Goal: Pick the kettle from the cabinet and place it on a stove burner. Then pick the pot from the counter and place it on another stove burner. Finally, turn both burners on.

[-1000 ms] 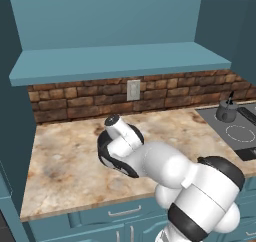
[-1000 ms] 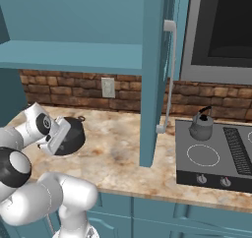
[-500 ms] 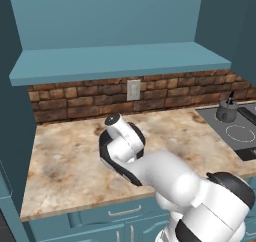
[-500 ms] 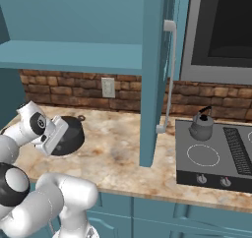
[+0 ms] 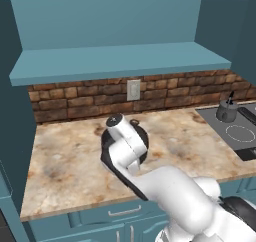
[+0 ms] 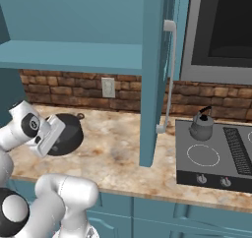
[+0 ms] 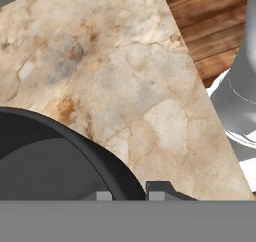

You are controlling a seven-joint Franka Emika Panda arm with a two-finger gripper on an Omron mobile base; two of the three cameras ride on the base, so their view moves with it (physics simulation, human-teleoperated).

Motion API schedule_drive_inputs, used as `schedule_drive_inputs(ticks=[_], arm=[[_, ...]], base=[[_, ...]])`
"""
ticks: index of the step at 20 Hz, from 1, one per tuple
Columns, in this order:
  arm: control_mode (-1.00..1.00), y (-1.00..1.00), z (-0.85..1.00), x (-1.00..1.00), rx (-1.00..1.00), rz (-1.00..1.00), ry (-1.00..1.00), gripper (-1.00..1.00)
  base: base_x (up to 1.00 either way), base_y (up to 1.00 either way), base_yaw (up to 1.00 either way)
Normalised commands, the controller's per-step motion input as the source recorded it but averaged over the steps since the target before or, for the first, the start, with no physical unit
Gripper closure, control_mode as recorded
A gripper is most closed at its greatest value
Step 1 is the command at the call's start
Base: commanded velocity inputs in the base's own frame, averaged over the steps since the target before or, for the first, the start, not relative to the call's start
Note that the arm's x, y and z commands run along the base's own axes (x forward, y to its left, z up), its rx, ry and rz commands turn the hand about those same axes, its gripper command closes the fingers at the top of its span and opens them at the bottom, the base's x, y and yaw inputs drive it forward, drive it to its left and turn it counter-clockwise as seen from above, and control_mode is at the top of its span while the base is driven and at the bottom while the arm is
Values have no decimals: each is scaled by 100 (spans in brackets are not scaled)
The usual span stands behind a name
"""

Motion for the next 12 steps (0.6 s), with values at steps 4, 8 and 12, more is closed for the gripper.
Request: schedule_drive_inputs(ticks=[4, 8, 12], arm=[[-100, 0, 23, -27, 0, -6, -6, 100], [-100, 0, 27, -30, 0, -6, -6, 100], [-100, 0, 28, -31, 0, -6, -6, 100]], base=[[0, 0, 0], [0, 0, 0], [0, 0, 0]])
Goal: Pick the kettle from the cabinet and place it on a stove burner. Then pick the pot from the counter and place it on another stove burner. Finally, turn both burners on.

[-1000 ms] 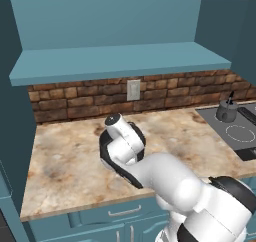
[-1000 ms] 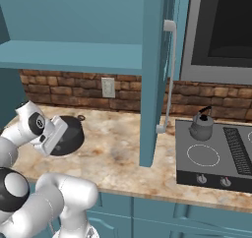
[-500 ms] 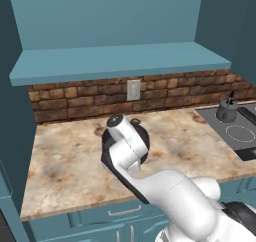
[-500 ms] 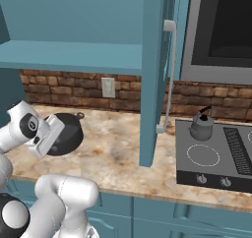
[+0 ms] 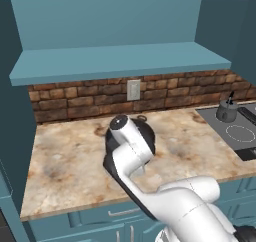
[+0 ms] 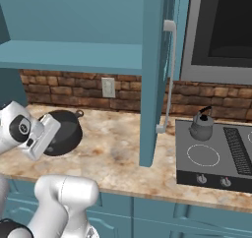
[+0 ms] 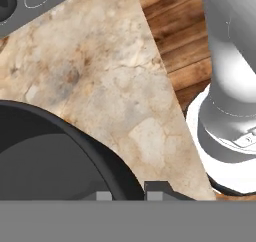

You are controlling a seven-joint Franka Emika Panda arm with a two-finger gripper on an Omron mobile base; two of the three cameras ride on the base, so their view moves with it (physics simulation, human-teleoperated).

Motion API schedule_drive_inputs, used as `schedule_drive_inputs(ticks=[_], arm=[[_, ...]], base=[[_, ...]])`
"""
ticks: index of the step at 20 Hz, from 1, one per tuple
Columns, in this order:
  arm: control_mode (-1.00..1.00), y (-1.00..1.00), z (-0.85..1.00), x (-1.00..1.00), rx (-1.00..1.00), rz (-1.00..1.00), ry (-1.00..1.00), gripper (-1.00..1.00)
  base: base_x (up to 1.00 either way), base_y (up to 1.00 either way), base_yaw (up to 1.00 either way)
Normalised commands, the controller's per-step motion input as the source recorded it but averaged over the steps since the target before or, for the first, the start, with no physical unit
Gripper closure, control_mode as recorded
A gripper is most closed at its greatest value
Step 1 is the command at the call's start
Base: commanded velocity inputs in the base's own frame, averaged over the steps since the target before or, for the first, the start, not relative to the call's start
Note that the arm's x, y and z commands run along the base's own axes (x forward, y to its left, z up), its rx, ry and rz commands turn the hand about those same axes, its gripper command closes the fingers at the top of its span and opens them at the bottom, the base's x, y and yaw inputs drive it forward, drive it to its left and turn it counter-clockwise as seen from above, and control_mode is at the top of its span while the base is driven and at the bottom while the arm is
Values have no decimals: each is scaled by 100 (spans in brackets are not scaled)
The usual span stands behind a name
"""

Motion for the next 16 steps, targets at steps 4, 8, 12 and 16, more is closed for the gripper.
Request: schedule_drive_inputs(ticks=[4, 8, 12, 16], arm=[[-100, 0, 30, -30, 0, -6, -4, 100], [-100, 0, 30, -23, 0, -4, 0, 100], [-100, 0, 28, -26, 0, -3, 0, 100], [-100, 0, 30, -23, 0, 0, 0, 100]], base=[[0, 0, 0], [0, 0, 0], [0, 0, 0], [0, 0, 0]])
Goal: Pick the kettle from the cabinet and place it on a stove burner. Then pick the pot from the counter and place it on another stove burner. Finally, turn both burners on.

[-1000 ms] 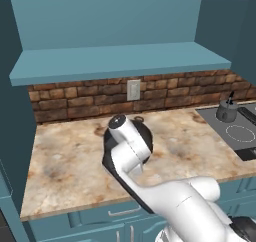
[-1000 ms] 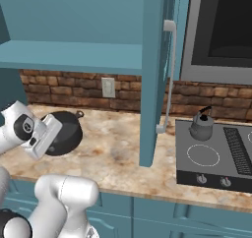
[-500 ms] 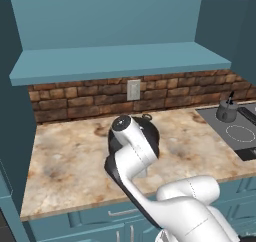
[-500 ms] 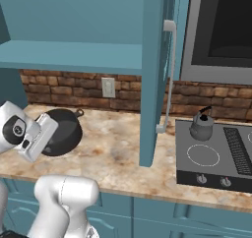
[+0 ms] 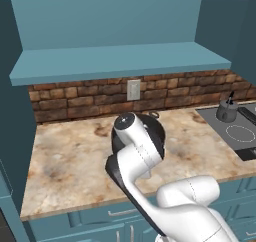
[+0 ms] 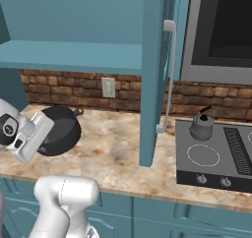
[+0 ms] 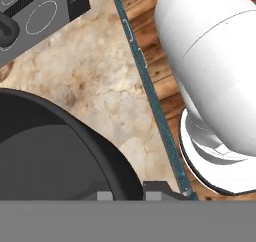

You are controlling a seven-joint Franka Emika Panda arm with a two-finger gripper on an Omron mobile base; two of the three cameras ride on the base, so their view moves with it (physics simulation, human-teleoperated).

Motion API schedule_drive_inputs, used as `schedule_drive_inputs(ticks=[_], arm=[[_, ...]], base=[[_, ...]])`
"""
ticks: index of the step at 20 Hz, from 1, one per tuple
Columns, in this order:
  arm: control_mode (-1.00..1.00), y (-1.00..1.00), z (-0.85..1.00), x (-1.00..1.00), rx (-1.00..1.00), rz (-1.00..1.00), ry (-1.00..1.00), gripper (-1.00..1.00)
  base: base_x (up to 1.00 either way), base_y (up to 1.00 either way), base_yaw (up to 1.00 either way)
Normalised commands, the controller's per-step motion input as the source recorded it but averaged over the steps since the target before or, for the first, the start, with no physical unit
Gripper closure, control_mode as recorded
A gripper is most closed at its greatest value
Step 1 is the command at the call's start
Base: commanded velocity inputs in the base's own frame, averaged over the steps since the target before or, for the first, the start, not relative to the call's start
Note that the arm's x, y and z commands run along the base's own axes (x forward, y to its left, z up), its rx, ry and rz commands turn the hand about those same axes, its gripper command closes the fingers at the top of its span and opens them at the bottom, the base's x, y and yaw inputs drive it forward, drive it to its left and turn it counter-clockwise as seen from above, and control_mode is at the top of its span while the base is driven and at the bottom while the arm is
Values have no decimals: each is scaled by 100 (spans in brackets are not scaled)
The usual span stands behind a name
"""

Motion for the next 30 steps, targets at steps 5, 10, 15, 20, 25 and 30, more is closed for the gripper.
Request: schedule_drive_inputs(ticks=[5, 10, 15, 20, 25, 30], arm=[[-100, 0, 21, -29, 0, 0, 0, 100], [-100, 0, 13, -35, 0, 0, 0, 100], [-100, 0, 15, -40, 0, 0, 0, 100], [-100, 0, 19, -40, 0, 0, 0, 100], [-100, 0, 17, -44, 0, -1, -2, 100], [-100, 0, 8, -20, 0, 0, -3, 100]], base=[[0, 0, 0], [0, 0, 0], [0, 0, 0], [0, 0, 0], [0, 0, 0], [0, 0, 0]])
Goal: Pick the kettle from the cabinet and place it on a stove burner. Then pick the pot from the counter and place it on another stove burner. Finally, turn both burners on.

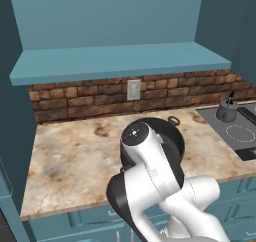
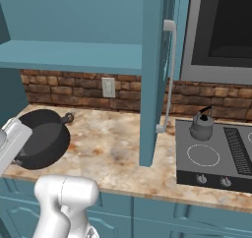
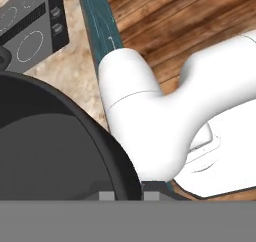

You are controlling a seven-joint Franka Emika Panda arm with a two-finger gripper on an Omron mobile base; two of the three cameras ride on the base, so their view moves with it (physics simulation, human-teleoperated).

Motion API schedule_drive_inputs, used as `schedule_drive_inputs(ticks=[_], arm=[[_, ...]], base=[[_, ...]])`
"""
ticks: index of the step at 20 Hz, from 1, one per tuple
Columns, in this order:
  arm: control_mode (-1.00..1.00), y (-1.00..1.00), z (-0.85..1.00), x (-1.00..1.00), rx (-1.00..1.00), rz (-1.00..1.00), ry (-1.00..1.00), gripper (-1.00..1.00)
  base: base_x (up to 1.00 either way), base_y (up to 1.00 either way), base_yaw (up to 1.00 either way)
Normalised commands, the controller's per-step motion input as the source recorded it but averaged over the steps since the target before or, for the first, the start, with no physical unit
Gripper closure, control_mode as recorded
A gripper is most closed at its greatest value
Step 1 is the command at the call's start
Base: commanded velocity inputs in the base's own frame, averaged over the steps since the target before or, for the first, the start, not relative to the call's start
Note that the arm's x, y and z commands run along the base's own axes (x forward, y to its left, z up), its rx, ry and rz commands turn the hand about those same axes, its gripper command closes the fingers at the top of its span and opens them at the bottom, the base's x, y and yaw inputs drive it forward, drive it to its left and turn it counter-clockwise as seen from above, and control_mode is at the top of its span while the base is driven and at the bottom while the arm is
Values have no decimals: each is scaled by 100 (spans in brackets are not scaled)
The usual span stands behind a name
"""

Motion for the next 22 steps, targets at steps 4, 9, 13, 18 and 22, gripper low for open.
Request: schedule_drive_inputs(ticks=[4, 9, 13, 18, 22], arm=[[-100, 0, 0, 0, 0, 0, 0, 100], [100, 0, 0, -14, 0, 0, -3, 100], [100, 0, 0, 0, 0, 0, 0, 100], [100, 0, 0, 0, 0, 0, 0, 100], [100, 0, 0, 0, 0, 0, 0, 100]], base=[[0, 0, 0], [-12, 0, -1], [-69, -3, -5], [-70, -21, -7], [-55, -26, -9]])
